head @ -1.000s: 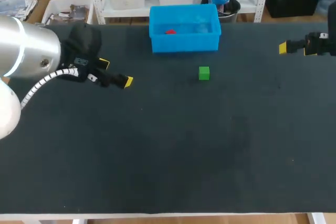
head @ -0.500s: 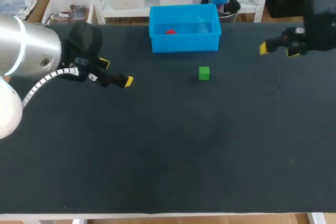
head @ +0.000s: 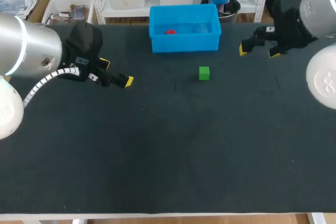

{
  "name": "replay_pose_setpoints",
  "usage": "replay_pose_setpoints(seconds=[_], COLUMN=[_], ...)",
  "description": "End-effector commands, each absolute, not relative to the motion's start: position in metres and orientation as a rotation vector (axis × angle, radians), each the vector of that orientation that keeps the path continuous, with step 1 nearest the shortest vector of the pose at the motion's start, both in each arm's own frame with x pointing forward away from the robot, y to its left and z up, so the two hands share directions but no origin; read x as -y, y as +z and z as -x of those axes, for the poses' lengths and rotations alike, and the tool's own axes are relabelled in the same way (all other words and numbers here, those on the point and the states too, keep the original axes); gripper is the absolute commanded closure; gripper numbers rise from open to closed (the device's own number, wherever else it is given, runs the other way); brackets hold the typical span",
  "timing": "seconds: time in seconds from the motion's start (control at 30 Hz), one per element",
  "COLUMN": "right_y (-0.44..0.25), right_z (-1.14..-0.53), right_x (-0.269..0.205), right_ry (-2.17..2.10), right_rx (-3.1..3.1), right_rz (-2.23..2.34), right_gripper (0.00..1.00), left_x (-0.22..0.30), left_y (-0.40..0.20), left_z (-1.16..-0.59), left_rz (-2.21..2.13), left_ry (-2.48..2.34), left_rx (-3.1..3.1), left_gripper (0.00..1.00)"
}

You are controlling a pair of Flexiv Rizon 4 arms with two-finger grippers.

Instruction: Use the left arm to pick the red cube and place it into the blue plastic box first, then use the right arm to grasp the green cube and put it into the same blue plastic box after the first action is fully finished.

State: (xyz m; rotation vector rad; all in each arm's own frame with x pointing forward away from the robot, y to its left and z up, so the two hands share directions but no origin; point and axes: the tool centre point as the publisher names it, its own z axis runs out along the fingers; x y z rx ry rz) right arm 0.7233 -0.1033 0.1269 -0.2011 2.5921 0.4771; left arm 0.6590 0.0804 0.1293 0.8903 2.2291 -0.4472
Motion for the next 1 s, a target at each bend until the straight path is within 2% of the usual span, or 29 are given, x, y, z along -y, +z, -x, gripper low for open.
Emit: replay_pose_setpoints(seconds=[0.03, 0.43, 0.8, 1.0], right_y=[0.128, 0.128, 0.089, 0.073], right_z=[-0.718, -0.718, -0.738, -0.747], right_x=[0.103, 0.103, 0.039, 0.021], right_ry=[0.386, 0.386, -0.049, -0.189], right_rx=[-2.596, -2.596, -2.761, -2.794], right_rz=[0.172, 0.172, 0.081, 0.056], right_gripper=[0.0, 0.0, 0.0, 0.0], left_x=[-0.082, -0.082, -0.082, -0.082], left_y=[0.129, 0.129, 0.129, 0.129], left_z=[-0.66, -0.66, -0.66, -0.66], left_rz=[-0.894, -0.894, -0.894, -0.894], left_ry=[-0.457, -0.457, -0.457, -0.457], left_rx=[-2.224, -2.224, -2.224, -2.224], left_gripper=[0.0, 0.0, 0.0, 0.0])
